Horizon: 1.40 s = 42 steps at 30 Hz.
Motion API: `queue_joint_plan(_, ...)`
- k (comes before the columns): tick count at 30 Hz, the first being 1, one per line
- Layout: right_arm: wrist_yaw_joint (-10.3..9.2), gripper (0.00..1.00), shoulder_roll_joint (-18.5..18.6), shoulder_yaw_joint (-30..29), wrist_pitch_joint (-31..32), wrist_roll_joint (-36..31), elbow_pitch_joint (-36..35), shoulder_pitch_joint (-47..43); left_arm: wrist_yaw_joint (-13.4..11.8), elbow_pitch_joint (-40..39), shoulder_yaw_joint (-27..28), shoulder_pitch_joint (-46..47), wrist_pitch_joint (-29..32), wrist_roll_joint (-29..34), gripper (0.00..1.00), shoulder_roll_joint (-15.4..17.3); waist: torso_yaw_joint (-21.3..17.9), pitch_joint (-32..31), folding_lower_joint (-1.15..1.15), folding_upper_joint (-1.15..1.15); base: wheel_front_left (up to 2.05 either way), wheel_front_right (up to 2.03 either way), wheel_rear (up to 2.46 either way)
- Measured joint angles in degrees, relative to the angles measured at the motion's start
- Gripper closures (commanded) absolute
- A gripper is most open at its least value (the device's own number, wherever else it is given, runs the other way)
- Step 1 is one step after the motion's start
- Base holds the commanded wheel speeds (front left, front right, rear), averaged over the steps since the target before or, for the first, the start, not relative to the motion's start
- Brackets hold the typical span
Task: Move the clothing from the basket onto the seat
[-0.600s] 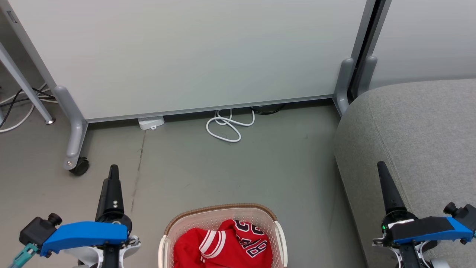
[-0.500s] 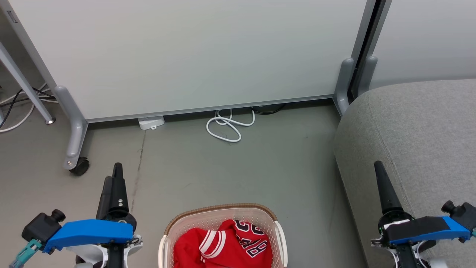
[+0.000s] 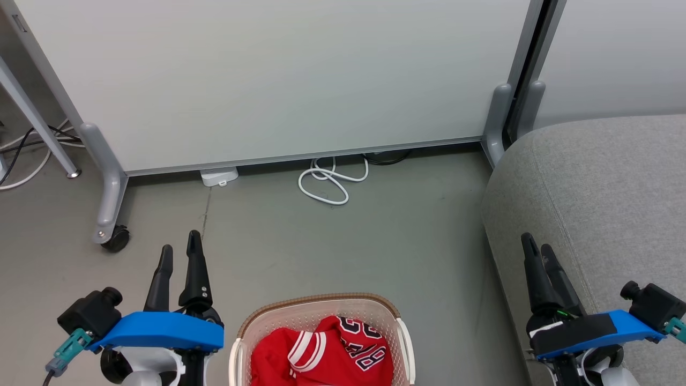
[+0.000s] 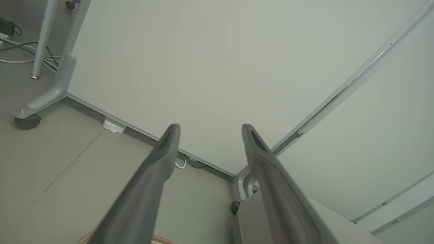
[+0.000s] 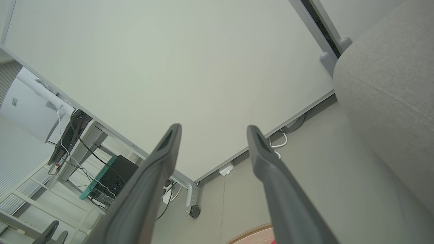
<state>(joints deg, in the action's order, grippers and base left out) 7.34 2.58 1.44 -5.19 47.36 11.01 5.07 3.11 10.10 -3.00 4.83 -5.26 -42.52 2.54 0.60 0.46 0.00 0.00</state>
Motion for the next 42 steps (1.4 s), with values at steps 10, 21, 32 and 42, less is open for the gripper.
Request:
queue_joint_plan(10,0.04,0.00,0.01,0.96,-1.72,-7.65,0.37,0.00,-1.11,0.63,-2.29,0.32,-1.70,8.50,0.00,0.76,0.20,-0.03,0.00,0.00,0.00,0.00,0.00)
queue_joint_plan(21,0.04,0.00,0.03,1.83,-3.48,-14.50,0.42,0.04,-2.10,0.54,-4.22,0.92,-3.43,15.37,0.00,1.32,0.34,0.03,0.00,0.00,0.00,0.00,0.00)
queue_joint_plan(32,0.05,0.00,0.05,2.82,-4.97,-20.71,0.33,0.14,-2.68,0.40,-5.80,1.20,-4.94,21.41,0.00,1.54,0.60,0.07,0.00,0.00,0.00,0.00,0.00)
queue_joint_plan(42,0.05,0.00,0.08,3.54,-6.21,-25.76,0.08,0.20,-2.82,0.42,-6.94,1.47,-6.22,26.13,0.00,1.65,0.82,0.09,0.00,0.00,0.00,0.00,0.00)
